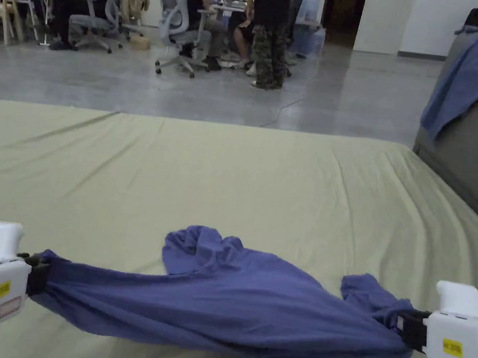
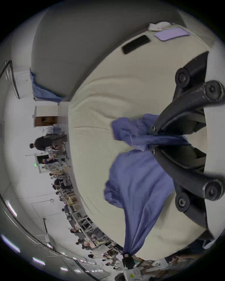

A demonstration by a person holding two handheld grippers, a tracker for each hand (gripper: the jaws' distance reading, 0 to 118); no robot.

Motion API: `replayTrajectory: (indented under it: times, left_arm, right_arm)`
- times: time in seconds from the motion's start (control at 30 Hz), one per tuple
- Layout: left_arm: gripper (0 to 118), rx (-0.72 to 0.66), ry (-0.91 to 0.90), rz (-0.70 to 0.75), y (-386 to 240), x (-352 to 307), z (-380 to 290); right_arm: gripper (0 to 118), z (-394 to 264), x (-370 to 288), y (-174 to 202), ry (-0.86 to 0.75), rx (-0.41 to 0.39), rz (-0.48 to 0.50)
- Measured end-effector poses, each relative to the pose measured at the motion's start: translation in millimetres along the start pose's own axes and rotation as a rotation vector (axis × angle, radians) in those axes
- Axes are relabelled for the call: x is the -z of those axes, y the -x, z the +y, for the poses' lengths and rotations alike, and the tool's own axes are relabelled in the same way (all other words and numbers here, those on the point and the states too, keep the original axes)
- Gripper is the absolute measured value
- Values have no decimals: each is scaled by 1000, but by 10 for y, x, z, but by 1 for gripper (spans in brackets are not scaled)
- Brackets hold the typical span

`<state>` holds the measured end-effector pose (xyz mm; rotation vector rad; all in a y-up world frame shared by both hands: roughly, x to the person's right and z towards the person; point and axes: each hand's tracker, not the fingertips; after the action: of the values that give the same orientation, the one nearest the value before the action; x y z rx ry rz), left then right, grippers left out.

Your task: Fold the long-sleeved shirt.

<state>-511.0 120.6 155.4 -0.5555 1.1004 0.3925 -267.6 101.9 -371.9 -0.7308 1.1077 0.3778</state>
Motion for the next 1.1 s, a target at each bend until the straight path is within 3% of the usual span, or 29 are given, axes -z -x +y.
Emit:
replayTrajectory:
  times: [0.2, 0.33, 0.37, 0.4, 0.43, 0.47, 0.5, 0.57, 0.6, 0.63, 0.67, 0.7, 0.77, 0.9, 0.93, 0.97, 1.0, 1.03, 1.1]
  left_arm:
    - [0, -69, 270, 11, 135, 23, -1178]
    - [0, -113, 298, -3, 243, 225, -1501]
    - [0, -116, 287, -5, 253, 227, -1500]
    - [5, -126, 251, -1, 298, 241, -1481]
    - [27, -130, 247, -1, 312, 243, -1433]
    - [67, -132, 247, 0, 332, 243, -1361]
    - [117, -136, 252, 10, 344, 241, -1289]
    - [114, -151, 257, -4, 352, 131, -1136]
    - [113, -171, 206, -21, 379, 8, -1023]
    - [104, -186, 178, -33, 407, -45, -914]
    - [67, -199, 184, 1, 270, -169, -931]
    - [0, -217, 171, 49, 250, -248, -884]
    - [0, -189, 161, 89, 202, -322, -810]
    - [0, -185, 139, 62, 290, -210, -879]
    - [9, -196, 140, 54, 296, -163, -909]
    - [44, -191, 152, 53, 299, -97, -941]
    - [105, -189, 219, 59, 291, -12, -996]
    - [118, -188, 258, 79, 270, 60, -1053]
    - [113, -163, 265, 94, 326, 242, -1171]
  right_arm:
    - [6, -942, 108, -63, 244, -15, -11]
    - [7, -1125, 306, -29, 251, -31, -47]
    - [10, -1107, 291, -18, 227, -32, -46]
    - [29, -1064, 272, -4, 221, -31, -41]
    - [57, -1017, 251, 5, 211, -40, -34]
    - [90, -961, 215, 15, 207, -45, -34]
    - [113, -915, 147, 12, 202, -44, -26]
    - [114, -761, 4, 55, 140, -64, -42]
    - [109, -698, -56, 79, 105, -77, -48]
    - [91, -646, -126, 94, 82, -93, -63]
    - [45, -596, -184, 129, 61, -101, -85]
    - [0, -555, -236, 171, 27, -113, -92]
    - [0, -527, -241, 233, 40, -149, -96]
    - [0, -486, -278, 288, 47, -108, -13]
    - [0, -485, -274, 313, 49, -106, -15]
    - [0, -489, -276, 346, 48, -110, -13]
    - [0, -491, -270, 378, 50, -114, -9]
    - [0, -533, -226, 377, 54, -117, -7]
    - [0, -550, -205, 422, 67, -117, -3]
